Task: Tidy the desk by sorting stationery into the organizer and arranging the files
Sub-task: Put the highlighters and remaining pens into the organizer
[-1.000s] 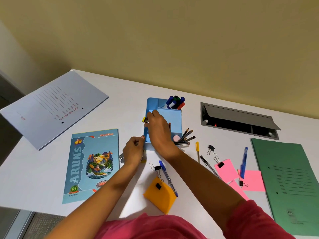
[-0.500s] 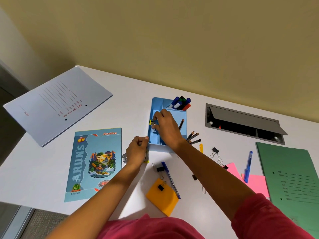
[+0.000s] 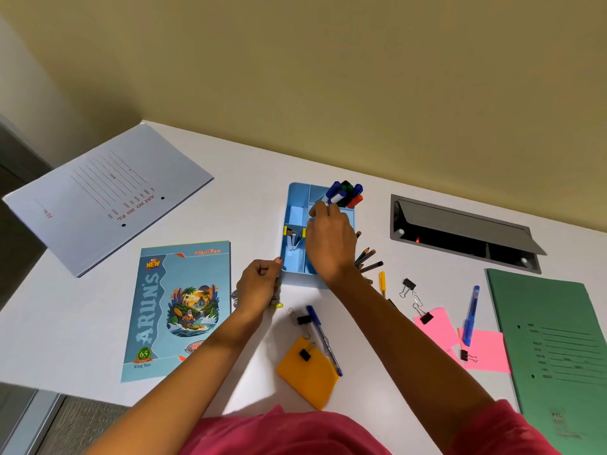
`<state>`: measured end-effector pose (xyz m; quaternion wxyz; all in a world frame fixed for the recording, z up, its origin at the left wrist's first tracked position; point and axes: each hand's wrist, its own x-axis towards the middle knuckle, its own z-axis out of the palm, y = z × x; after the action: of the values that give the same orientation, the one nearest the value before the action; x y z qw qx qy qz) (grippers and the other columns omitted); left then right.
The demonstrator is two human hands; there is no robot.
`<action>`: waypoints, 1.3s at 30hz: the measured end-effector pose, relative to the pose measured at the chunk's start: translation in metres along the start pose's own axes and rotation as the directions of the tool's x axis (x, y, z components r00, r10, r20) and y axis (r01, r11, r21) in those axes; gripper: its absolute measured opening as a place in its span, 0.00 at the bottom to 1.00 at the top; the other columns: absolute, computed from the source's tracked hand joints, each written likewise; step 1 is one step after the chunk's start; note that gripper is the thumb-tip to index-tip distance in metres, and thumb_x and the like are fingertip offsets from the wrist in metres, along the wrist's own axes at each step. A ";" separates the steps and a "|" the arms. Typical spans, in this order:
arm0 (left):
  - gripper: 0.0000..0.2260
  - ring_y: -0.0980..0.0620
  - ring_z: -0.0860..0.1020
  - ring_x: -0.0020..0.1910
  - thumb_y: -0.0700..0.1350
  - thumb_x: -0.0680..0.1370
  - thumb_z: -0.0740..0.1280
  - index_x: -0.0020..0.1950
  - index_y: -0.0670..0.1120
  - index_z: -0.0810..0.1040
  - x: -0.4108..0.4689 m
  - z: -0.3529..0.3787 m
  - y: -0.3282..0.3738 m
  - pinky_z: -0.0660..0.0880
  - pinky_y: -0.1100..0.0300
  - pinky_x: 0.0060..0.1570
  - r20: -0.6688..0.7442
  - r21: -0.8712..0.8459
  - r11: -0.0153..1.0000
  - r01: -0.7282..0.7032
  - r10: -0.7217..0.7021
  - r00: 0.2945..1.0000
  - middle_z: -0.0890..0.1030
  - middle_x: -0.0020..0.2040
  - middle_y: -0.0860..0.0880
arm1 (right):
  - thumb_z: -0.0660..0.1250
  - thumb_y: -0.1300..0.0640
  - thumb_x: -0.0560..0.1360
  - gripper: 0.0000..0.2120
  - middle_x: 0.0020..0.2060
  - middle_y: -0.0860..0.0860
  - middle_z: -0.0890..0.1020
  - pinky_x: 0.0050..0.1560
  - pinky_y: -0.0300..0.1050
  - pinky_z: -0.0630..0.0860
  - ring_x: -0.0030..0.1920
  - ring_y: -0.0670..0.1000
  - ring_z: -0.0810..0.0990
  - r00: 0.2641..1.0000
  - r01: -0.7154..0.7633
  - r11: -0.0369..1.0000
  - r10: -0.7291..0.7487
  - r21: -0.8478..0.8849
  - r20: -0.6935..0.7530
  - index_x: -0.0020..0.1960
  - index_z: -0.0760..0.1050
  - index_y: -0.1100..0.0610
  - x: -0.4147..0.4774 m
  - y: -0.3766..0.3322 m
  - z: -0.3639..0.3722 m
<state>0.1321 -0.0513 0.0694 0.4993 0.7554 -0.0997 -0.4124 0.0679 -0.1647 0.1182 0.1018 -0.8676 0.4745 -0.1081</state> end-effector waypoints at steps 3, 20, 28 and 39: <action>0.12 0.47 0.75 0.32 0.51 0.80 0.63 0.46 0.43 0.77 0.001 -0.008 0.000 0.79 0.60 0.31 0.042 -0.070 0.996 0.057 -0.054 0.998 0.76 0.35 0.44 | 0.61 0.58 0.79 0.16 0.58 0.57 0.75 0.48 0.48 0.74 0.56 0.58 0.76 0.991 -0.106 0.993 0.111 -0.057 0.081 0.65 0.69 0.58 -0.006 0.000 -0.002; 0.32 0.39 0.70 0.56 0.53 0.63 0.79 0.64 0.44 0.75 0.012 -0.042 -0.056 0.64 0.54 0.52 0.119 0.706 0.626 -0.332 0.357 0.926 0.74 0.58 0.44 | 0.58 0.52 0.80 0.12 0.54 0.54 0.75 0.46 0.47 0.76 0.54 0.54 0.77 0.993 -0.113 0.993 0.112 0.027 0.047 0.62 0.69 0.55 -0.038 -0.026 -0.025; 0.29 0.38 0.76 0.41 0.40 0.56 0.81 0.54 0.41 0.77 0.012 -0.036 -0.072 0.71 0.50 0.38 0.203 0.891 0.269 -0.367 0.486 0.850 0.77 0.46 0.41 | 0.61 0.61 0.77 0.12 0.51 0.54 0.78 0.44 0.47 0.76 0.50 0.55 0.79 0.988 0.129 0.959 -0.147 0.254 0.055 0.59 0.74 0.56 -0.065 -0.025 0.009; 0.26 0.36 0.74 0.39 0.37 0.55 0.79 0.51 0.38 0.76 0.013 -0.037 -0.082 0.70 0.50 0.35 0.200 0.879 0.324 -0.350 0.417 0.887 0.75 0.43 0.37 | 0.63 0.70 0.72 0.08 0.39 0.55 0.78 0.28 0.46 0.75 0.33 0.53 0.76 0.943 0.323 0.904 -0.282 0.282 -0.177 0.47 0.77 0.61 -0.085 -0.009 0.027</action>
<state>0.1453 0.0055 0.0002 0.1050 0.8689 -0.4627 -0.1409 0.0377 -0.0858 0.0876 0.1855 -0.8952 0.3171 -0.2522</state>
